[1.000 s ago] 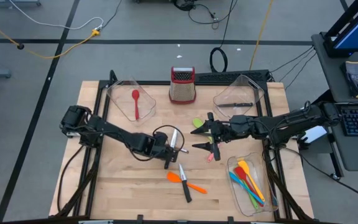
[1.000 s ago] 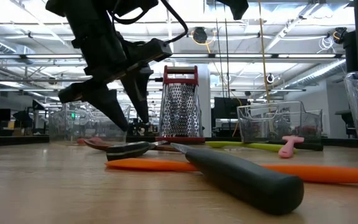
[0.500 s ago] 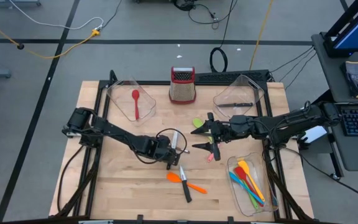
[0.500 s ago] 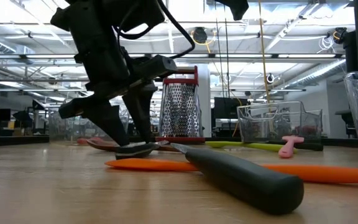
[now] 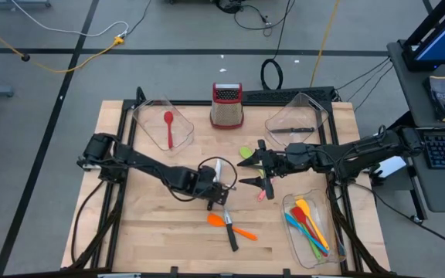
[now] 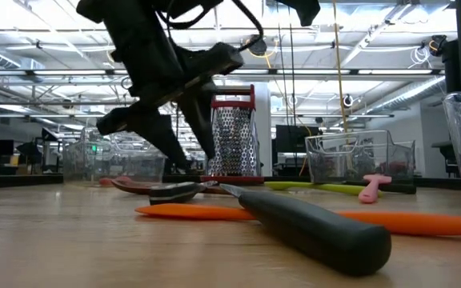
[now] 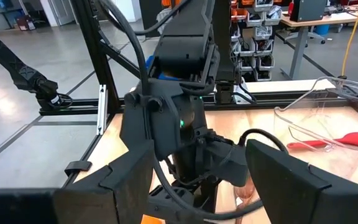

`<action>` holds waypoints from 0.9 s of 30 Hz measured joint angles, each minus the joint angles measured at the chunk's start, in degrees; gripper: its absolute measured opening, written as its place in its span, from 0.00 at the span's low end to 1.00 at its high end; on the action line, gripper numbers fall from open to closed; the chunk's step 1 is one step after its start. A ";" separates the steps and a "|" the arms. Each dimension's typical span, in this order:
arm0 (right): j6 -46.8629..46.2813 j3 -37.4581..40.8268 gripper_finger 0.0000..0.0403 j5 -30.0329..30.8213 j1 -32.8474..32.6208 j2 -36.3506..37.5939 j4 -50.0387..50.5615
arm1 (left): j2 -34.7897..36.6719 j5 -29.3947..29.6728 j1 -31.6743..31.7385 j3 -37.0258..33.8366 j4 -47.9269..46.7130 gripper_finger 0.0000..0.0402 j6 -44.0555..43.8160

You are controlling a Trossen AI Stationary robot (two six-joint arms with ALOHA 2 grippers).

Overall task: Pick & Place Kitchen Items
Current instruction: Put the top silver kitchen knife into the top right transparent bin

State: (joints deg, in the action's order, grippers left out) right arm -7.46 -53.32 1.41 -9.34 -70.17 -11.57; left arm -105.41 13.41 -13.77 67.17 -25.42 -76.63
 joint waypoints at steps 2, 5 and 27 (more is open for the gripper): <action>0.56 0.00 0.61 0.00 0.00 -0.02 -0.02 | -0.27 -0.35 0.39 0.09 -2.16 0.43 -0.39; 0.67 0.00 0.61 0.00 0.00 -0.02 -0.07 | -0.89 -1.63 0.75 0.05 -4.90 0.43 -1.55; 0.52 0.00 0.61 -0.02 1.03 -0.04 0.31 | -9.52 -5.19 0.47 0.83 -7.98 0.33 -1.93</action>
State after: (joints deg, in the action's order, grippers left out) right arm -6.94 -53.32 1.39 -8.32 -70.22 -11.27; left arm -114.93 8.22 -13.30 68.01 -33.40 -78.56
